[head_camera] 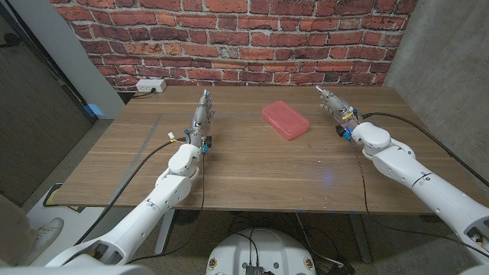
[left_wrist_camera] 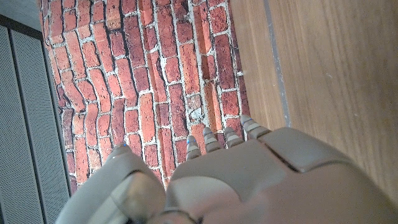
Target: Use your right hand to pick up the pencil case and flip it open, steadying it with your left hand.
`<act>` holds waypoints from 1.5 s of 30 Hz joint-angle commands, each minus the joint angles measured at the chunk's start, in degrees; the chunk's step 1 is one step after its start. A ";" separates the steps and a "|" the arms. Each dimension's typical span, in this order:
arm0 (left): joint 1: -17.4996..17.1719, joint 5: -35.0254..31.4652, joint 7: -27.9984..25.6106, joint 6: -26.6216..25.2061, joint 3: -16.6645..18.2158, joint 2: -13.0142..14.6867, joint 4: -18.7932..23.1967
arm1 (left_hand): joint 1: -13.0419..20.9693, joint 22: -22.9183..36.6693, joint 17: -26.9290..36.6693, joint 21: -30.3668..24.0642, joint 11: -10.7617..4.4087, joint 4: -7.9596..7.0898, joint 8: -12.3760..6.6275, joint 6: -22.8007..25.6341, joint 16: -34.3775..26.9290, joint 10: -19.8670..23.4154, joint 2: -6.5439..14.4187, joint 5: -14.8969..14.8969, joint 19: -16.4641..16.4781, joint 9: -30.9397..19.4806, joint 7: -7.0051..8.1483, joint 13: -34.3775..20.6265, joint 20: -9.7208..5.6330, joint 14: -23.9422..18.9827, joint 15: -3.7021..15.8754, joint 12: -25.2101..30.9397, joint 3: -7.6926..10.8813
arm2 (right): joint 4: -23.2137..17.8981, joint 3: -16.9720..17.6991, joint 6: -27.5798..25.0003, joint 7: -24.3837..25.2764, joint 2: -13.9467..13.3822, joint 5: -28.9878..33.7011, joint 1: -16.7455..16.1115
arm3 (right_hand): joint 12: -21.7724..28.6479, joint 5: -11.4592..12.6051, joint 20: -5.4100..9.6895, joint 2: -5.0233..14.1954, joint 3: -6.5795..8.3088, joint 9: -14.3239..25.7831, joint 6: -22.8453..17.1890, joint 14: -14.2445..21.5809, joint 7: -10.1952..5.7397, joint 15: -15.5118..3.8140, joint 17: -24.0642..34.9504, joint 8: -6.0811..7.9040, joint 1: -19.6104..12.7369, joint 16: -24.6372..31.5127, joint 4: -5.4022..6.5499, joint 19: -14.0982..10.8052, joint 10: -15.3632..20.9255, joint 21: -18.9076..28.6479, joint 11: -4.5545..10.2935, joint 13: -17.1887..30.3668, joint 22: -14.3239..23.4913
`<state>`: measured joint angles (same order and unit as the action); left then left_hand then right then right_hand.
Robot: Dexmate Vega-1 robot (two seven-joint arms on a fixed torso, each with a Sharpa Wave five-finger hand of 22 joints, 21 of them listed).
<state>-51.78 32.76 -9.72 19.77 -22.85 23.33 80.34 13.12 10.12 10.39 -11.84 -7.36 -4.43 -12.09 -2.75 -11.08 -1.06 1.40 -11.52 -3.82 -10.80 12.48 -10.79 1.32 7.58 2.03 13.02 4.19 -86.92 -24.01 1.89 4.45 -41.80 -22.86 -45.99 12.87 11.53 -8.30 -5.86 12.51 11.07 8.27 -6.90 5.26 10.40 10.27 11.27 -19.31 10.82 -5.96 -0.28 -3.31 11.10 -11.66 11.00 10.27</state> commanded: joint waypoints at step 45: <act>4.92 3.79 7.96 -1.85 1.54 2.72 -4.66 | -0.50 0.21 0.05 0.24 0.18 -0.15 -1.22 7.01 0.15 0.84 0.10 -0.03 0.08 -0.04 0.04 -0.15 0.03 -1.32 4.37 -0.11 -1.23 | -21.62 -22.71 -47.20 -1.35 -2.77 36.37 15.37 | 0.66 0.43 -3.75 -0.52 -3.21 0.27 13.50 -1.90 -3.99 1.88 0.16 -0.49 -1.45 -0.35 -0.95 4.43 2.97 -0.20 -0.73 0.49 0.08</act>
<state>-48.18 36.51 -3.26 16.97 -20.81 26.55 77.18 12.44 10.14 10.40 -11.62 -7.17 -4.42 -13.20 3.81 -11.08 -0.64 2.07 -11.51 -3.81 -10.65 12.49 -10.79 1.34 6.34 2.04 13.02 3.25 -106.39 -39.11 -34.58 10.58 -44.65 4.85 -36.93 14.09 11.53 -11.63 -6.31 9.61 11.18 9.93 -8.16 -0.26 11.96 10.26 11.18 -20.20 10.58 -6.88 3.47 0.91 10.77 -12.07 11.34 10.27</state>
